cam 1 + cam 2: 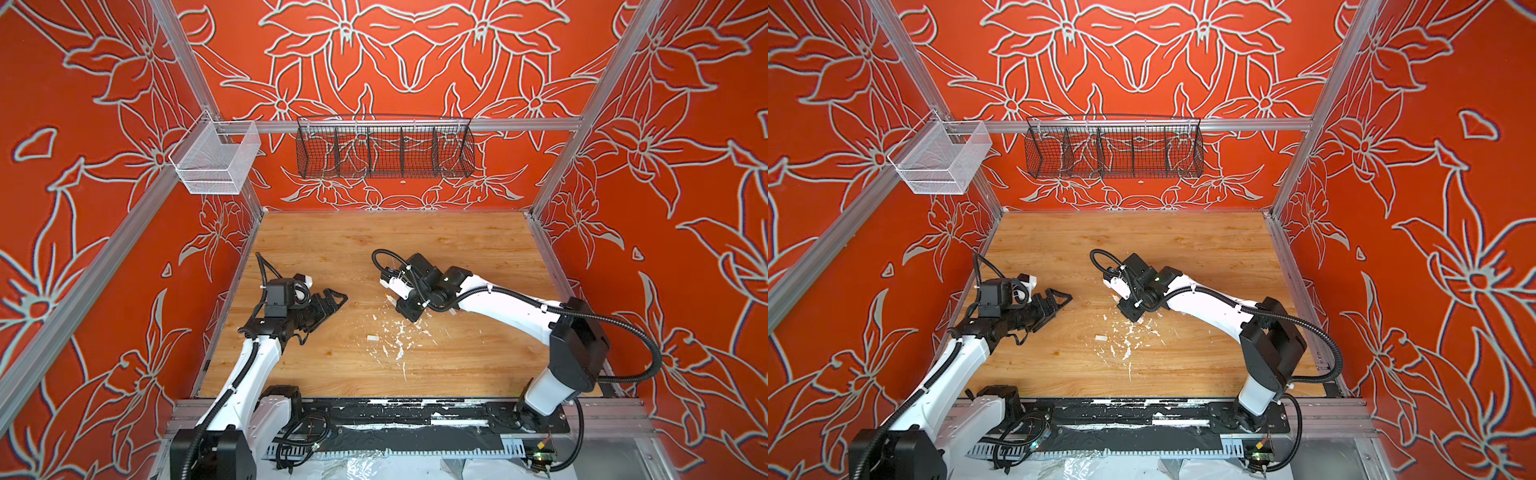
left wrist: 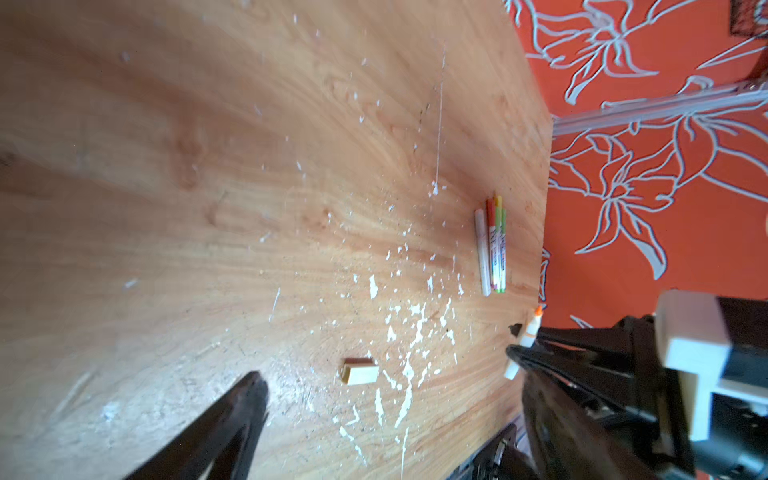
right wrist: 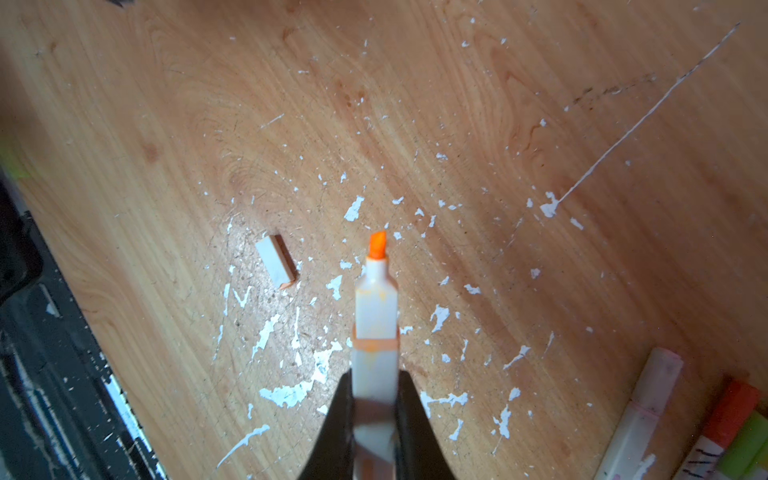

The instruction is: Insert the pens into the pen caps

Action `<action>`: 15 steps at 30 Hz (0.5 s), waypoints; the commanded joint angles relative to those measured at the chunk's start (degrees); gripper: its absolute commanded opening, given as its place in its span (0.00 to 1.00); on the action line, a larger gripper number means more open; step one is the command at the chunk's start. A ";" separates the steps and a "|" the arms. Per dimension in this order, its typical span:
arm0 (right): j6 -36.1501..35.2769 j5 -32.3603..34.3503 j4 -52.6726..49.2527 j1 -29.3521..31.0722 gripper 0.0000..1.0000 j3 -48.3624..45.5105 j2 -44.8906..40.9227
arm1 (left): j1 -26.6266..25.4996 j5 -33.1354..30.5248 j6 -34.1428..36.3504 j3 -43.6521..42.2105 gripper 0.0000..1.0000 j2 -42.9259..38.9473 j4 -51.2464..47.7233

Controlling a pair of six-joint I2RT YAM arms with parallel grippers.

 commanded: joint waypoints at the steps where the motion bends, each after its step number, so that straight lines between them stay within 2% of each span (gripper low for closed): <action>1: 0.12 -5.20 -3.90 0.17 0.00 -0.43 2.02 | -3.87 -1.08 -2.69 -2.71 0.94 0.30 4.19; 7: 3.17 -5.46 -2.42 0.25 0.00 -3.71 1.75 | -10.26 1.64 -2.63 -3.69 0.94 9.11 11.04; 15: 7.28 -5.85 -1.40 0.24 0.00 -8.47 -0.56 | -17.24 5.63 -0.29 1.28 0.93 21.74 17.03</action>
